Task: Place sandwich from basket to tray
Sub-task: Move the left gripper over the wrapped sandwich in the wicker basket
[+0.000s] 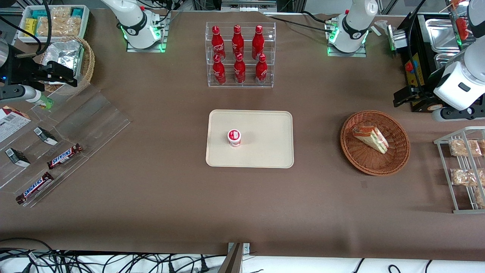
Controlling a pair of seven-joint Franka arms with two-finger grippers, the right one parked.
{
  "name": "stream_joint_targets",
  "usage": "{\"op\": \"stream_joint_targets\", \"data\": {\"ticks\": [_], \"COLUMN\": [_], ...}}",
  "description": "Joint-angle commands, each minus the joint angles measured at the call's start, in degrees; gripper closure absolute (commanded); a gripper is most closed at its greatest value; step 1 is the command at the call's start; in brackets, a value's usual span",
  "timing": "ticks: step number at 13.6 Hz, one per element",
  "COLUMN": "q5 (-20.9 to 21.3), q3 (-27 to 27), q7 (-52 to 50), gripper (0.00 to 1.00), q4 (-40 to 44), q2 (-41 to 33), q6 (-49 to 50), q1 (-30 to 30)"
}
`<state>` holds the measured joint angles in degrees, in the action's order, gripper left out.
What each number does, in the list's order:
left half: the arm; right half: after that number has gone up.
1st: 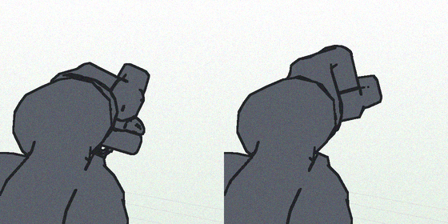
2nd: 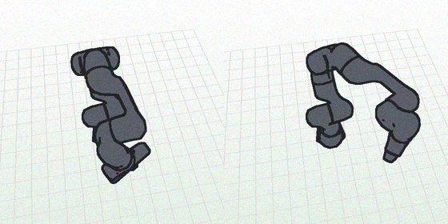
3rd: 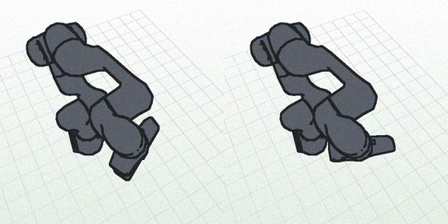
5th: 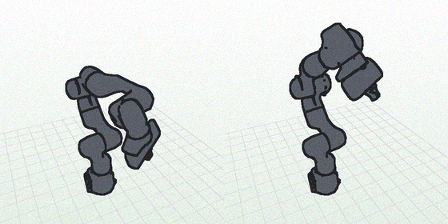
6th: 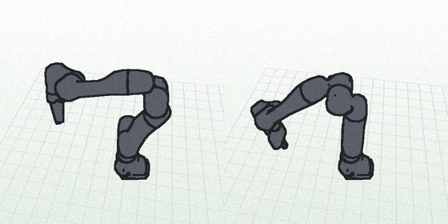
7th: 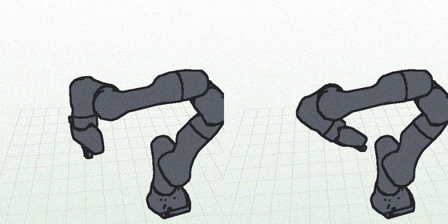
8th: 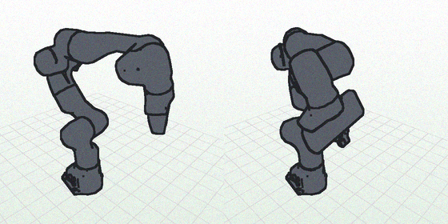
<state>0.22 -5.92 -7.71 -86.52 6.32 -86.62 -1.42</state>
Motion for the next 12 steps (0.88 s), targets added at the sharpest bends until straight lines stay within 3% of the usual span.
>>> {"op": "stream_joint_targets", "data": {"ticks": [1, 5, 7, 12], "q5": [-0.32, 0.04, 2.75, 3.47], "q3": [0.12, 1.00, 1.00, 1.09], "q7": [3.83, 3.23, 2.71, -12.82], "gripper": [0.00, 0.00, 0.00, 0.00], "q4": [0.21, 0.12, -0.40, -8.03], "q2": [-0.08, 0.80, 1.67, 1.86], "q6": [1.45, 1.10, 0.75, -5.47], "q1": [0.02, -0.51, -1.21, -2.61]}}
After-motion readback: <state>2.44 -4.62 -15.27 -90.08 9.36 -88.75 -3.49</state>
